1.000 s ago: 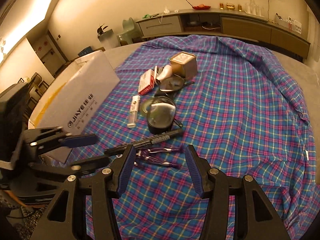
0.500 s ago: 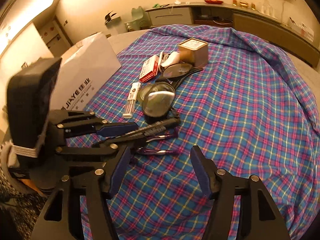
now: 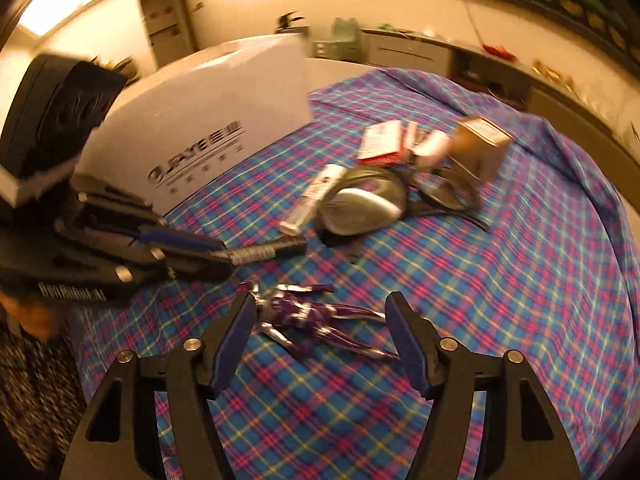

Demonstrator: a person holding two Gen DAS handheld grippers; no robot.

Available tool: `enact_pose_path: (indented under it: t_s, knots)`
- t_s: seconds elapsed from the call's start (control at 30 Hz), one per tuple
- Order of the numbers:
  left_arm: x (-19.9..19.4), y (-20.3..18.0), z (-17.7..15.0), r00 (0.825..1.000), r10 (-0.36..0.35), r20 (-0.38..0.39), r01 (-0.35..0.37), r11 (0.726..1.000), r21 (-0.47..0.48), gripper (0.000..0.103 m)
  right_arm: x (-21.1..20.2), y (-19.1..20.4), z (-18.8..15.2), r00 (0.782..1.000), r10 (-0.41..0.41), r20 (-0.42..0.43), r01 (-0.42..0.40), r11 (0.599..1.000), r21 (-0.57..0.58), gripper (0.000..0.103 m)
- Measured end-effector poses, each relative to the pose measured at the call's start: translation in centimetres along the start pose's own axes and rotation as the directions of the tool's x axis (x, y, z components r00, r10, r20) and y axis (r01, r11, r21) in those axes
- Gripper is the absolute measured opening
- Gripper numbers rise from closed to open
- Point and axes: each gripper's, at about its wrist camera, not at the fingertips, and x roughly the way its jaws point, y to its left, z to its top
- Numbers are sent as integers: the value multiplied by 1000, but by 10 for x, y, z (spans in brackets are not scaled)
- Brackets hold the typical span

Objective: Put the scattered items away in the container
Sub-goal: 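Grasp the black marker with the left tool while the right tool grasps the purple action figure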

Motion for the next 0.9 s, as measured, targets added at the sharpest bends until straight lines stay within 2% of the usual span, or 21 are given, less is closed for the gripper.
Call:
enact_pose_path:
  t_s: [0.07,0.1,0.17,0.23,0.3,0.33,0.4,0.47,0.53,0.57,0.6,0.67,0.73,0.77,0.8,0.83,0.87,0.9]
  knots:
    - [1,5,-8,1000,7,-12,-7,1000,-15,13,8,7,-3,1000,-14,-23,13,999,-49,71]
    - [2,6,-10,1000,12,-15,-12,1000,-15,13,11,9,-4,999,-32,-34,30,997,-66,75]
    - [2,5,-13,1000,22,-13,-22,1000,-14,13,13,10,-5,996,-73,-57,68,994,-86,75]
    - [1,3,-13,999,32,-2,-32,999,-10,13,14,6,-2,993,-61,-101,56,997,-50,66]
    - [-1,4,-12,999,38,11,-38,999,-11,14,11,3,1,990,-74,-121,73,997,-16,49]
    - [-1,4,-12,999,41,18,-40,999,-12,14,10,1,2,988,-79,-131,81,997,7,47]
    - [-2,5,-11,999,45,25,-45,999,-11,14,6,-7,5,989,-40,-139,55,993,102,33]
    - [0,5,-11,998,51,24,-51,999,-12,14,5,-9,5,991,-33,-129,50,990,128,33]
    - [4,6,-10,999,50,19,-50,999,-14,14,4,-4,6,992,-65,-107,74,994,84,37]
    - [5,6,-11,999,51,19,-50,999,-14,14,5,0,7,991,-87,-100,92,995,43,46]
    - [5,6,-11,998,50,21,-50,999,-10,14,6,5,9,989,-111,-94,111,994,-1,59]
    - [6,5,-10,998,50,26,-50,999,-4,14,10,17,9,984,-163,-73,154,982,-112,73]
    - [6,5,-10,998,49,33,-49,999,-3,14,18,25,3,977,-204,-56,188,959,-213,73]
    - [6,5,-10,998,50,36,-50,999,-4,14,18,25,2,980,-192,-43,179,960,-217,72]
    - [6,5,-10,998,51,38,-51,999,-4,14,17,17,3,986,-149,-71,136,977,-167,70]
    - [6,5,-10,998,55,40,-55,998,-5,14,16,9,4,990,-102,-99,93,991,-96,59]
    - [5,5,-10,997,59,42,-58,998,-8,14,15,3,6,989,-91,-113,85,995,-54,51]
    - [5,6,-10,997,61,45,-60,998,-10,14,14,1,6,987,-104,-120,100,994,-43,49]
